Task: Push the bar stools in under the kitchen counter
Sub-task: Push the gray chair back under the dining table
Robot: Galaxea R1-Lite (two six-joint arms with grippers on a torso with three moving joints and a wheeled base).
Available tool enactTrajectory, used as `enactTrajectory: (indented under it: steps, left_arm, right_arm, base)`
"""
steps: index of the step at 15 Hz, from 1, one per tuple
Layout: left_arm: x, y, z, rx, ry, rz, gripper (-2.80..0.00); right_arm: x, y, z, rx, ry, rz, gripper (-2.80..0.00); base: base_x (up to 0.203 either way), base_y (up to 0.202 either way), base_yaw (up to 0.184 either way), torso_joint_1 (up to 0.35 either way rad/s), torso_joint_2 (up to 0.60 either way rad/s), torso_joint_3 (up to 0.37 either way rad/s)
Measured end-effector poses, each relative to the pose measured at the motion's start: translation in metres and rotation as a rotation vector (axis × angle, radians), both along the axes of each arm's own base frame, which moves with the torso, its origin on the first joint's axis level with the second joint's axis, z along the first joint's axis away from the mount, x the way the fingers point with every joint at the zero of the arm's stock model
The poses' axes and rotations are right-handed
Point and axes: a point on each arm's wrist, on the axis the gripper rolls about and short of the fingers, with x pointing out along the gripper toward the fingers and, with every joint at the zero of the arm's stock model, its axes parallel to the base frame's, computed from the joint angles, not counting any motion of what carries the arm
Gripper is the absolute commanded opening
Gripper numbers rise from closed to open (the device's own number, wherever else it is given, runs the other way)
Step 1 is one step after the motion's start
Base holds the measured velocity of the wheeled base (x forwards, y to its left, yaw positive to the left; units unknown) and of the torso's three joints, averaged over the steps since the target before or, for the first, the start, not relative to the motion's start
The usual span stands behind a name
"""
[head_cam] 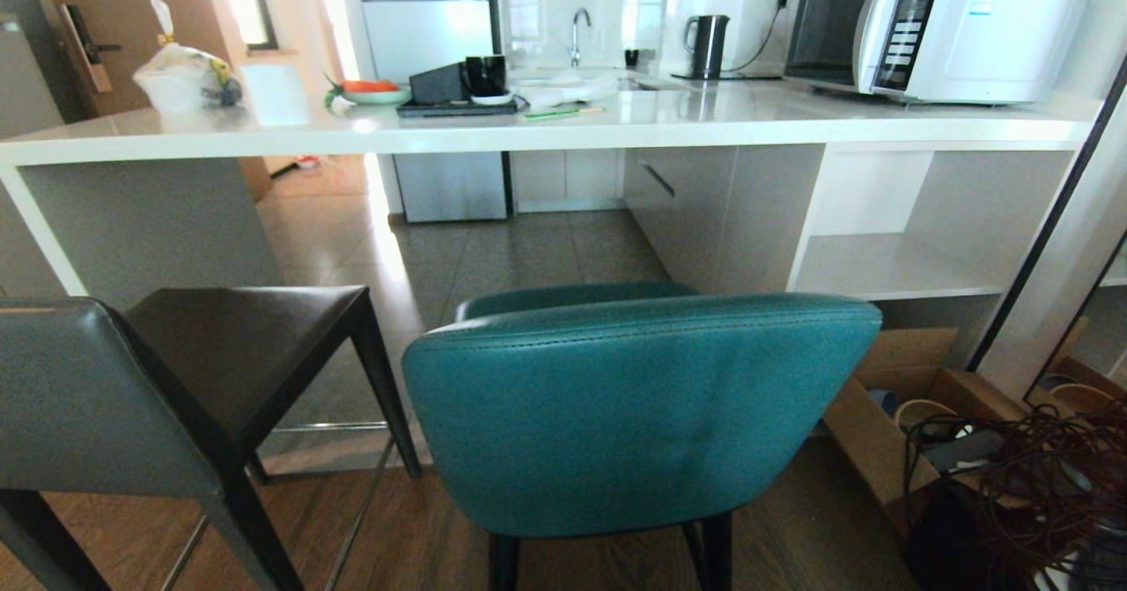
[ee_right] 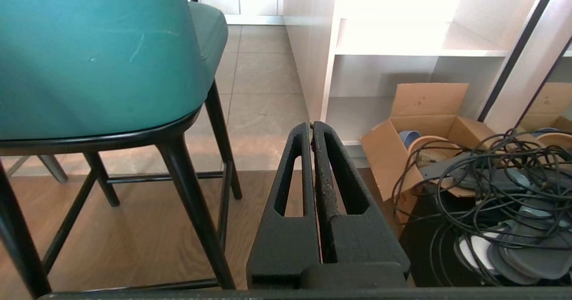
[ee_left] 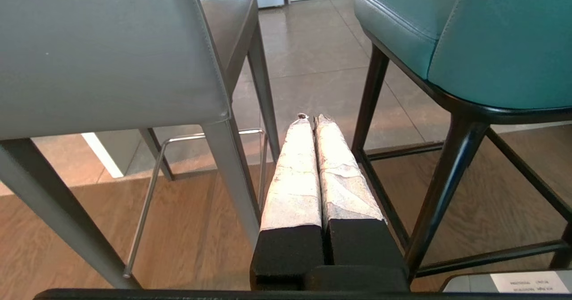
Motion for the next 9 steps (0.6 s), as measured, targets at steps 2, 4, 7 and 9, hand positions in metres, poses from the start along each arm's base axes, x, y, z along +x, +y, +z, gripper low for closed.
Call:
enactTrajectory:
  steps: [2, 4, 7, 9]
  left_arm:
    - [0.0, 0.0001, 0.0, -0.003, 0.0, 0.003, -2.8]
    - [0.0, 0.0003, 0.0001, -0.006, -0.001, 0.01, -2.8]
    - [0.0, 0.0005, 0.0002, -0.052, 0.0, 0.02, -2.8]
    - [0.0, 0.0006, 0.0003, -0.053, -0.001, 0.021, -2.8]
  right_arm:
    - [0.0, 0.0, 0.0, 0.013, -0.001, 0.001, -2.8]
    - [0.0, 0.0, 0.0001, 0.022, -0.001, 0.0, -2.8]
    - [0.0001, -0.0001, -0.0001, 0.023, 0.0, 0.0, -2.8]
    - [0.0001, -0.0001, 0.0, 0.023, -0.001, -0.001, -2.8]
  base:
    - [0.0, 0.0, 0.0, 0.0, 0.0, 0.0]
    - [0.0, 0.0, 0.0, 0.0, 0.0, 0.0]
    - [0.0, 0.0, 0.0, 0.0, 0.0, 0.0]
    - [0.0, 0.0, 0.0, 0.0, 0.0, 0.0]
